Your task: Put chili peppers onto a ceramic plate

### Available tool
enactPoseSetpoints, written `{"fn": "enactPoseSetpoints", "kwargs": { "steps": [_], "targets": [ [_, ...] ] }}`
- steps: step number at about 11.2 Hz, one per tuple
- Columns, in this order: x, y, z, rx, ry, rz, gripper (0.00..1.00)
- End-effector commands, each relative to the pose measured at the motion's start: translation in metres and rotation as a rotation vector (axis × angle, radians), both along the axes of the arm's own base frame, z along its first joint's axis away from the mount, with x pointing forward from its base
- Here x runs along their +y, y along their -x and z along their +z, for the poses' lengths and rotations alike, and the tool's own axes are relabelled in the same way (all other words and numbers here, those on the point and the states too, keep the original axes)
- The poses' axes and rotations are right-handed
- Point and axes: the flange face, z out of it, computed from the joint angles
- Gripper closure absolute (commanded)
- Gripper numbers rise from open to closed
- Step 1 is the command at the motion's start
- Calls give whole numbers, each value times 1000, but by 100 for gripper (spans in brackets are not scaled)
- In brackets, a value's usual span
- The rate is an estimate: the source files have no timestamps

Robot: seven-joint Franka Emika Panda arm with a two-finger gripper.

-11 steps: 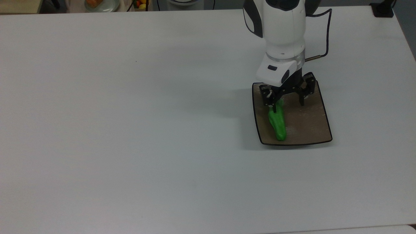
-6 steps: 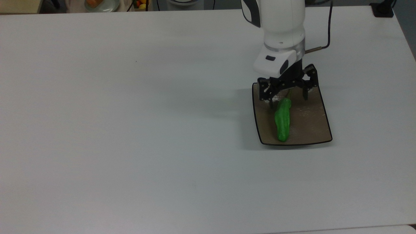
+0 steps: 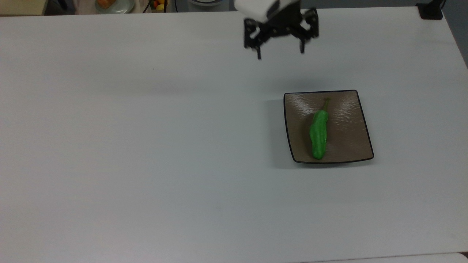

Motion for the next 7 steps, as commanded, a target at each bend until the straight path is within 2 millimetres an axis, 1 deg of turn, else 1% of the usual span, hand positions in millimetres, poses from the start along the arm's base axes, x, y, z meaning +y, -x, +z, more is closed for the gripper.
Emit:
{"fn": "enactPoseSetpoints", "kwargs": {
  "steps": [1, 3, 5, 7],
  "targets": [
    [-59, 29, 46, 56, 30, -84, 0],
    [-92, 39, 64, 74, 37, -129, 0],
    [-123, 42, 76, 52, 44, -167, 0],
    [-127, 39, 74, 26, 52, -121, 0]
  ]
}}
